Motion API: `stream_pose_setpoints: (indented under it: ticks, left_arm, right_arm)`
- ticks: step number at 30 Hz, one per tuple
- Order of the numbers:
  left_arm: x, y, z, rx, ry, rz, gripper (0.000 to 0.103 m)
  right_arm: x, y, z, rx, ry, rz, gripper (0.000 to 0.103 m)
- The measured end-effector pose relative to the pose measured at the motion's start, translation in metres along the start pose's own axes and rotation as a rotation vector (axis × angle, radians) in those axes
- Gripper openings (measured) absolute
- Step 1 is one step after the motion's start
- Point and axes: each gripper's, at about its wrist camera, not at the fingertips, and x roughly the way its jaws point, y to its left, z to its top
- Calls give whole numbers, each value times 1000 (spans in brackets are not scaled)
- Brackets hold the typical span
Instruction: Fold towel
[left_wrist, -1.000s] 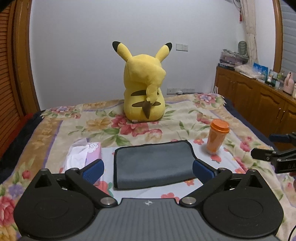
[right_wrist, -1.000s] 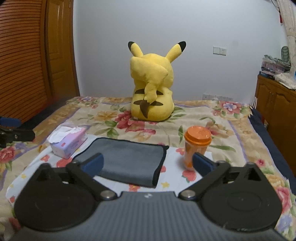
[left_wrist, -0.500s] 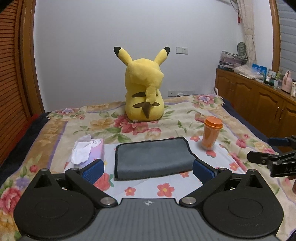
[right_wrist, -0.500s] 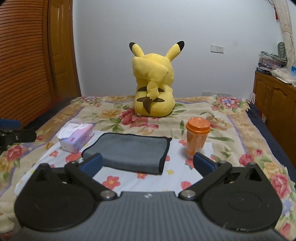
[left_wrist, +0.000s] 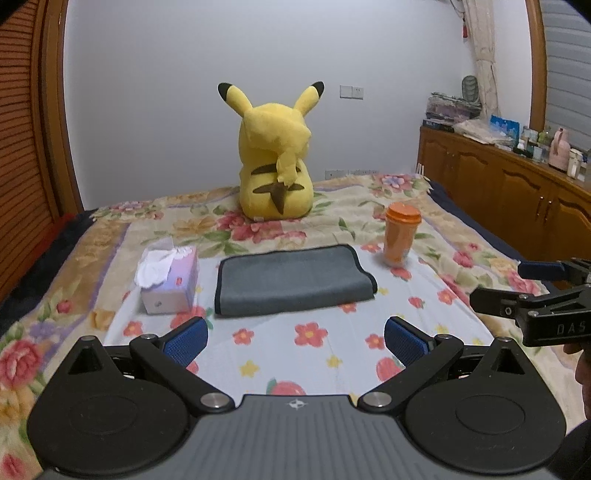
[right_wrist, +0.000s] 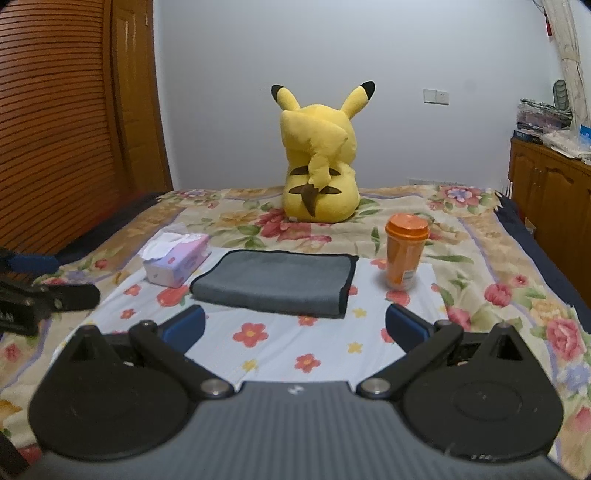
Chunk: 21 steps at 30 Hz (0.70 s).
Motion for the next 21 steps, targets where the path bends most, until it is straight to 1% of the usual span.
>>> stream_pose_setpoints:
  ticks: [5,13,21]
  left_arm:
    - [1,-2,-20,-12,23,5,103]
    - [7,-6,-45,0,54,23,103]
    - [25,-7,-74,-17,98,28,103]
  right_arm:
    - [-6,6,-15,-3,4,2,103]
    - [-7,12,-40,-2,44,2,103]
    - [-4,16,-58,-13,62,6,103]
